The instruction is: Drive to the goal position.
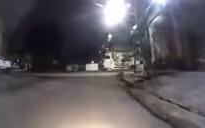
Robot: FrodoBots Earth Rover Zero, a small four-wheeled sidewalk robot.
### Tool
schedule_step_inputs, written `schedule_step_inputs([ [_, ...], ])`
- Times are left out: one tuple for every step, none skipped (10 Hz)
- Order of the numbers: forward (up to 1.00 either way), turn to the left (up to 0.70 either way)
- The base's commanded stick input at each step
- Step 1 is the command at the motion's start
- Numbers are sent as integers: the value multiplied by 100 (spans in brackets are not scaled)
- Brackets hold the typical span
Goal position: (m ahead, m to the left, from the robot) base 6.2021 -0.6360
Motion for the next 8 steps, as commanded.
schedule_step_inputs([
  [70,0],
  [70,0],
  [70,0],
  [70,0],
  [70,0],
  [70,0],
  [70,0],
  [70,0],
])
